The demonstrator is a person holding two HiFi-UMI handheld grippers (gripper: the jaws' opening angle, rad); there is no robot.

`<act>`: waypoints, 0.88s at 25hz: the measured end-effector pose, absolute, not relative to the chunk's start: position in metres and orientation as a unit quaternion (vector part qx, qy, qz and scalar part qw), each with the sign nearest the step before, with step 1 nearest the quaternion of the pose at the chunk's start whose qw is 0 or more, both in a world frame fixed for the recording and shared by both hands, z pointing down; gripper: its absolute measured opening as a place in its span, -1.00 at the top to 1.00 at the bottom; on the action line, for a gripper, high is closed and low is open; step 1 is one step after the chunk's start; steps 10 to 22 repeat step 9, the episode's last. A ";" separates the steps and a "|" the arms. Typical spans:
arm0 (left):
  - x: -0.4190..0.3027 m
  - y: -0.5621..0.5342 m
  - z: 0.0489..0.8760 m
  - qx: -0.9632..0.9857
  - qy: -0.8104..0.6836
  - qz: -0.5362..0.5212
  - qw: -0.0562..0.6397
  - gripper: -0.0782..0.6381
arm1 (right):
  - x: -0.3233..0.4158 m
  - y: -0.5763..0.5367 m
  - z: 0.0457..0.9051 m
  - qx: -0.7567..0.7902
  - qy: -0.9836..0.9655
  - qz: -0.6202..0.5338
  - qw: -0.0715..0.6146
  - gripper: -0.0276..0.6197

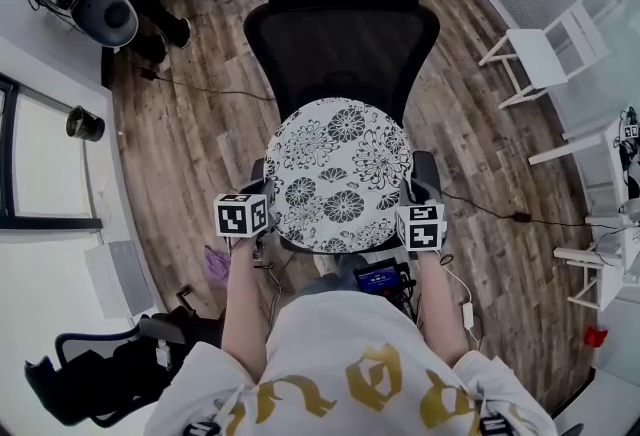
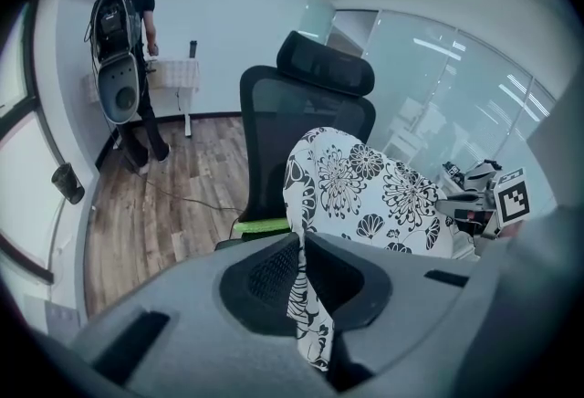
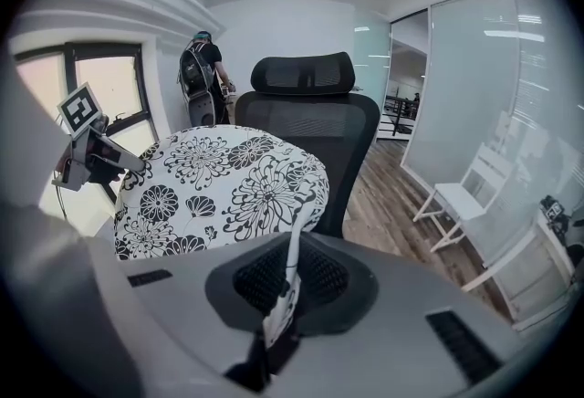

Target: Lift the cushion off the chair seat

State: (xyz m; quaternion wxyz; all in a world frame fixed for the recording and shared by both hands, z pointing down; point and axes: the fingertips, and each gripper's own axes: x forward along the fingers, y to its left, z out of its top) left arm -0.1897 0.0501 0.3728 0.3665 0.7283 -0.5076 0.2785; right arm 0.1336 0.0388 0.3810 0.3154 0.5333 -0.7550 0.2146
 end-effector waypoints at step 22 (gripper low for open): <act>-0.186 0.047 0.381 0.725 -0.505 0.279 0.376 0.73 | 0.137 0.038 0.392 0.528 -0.752 0.223 0.324 0.85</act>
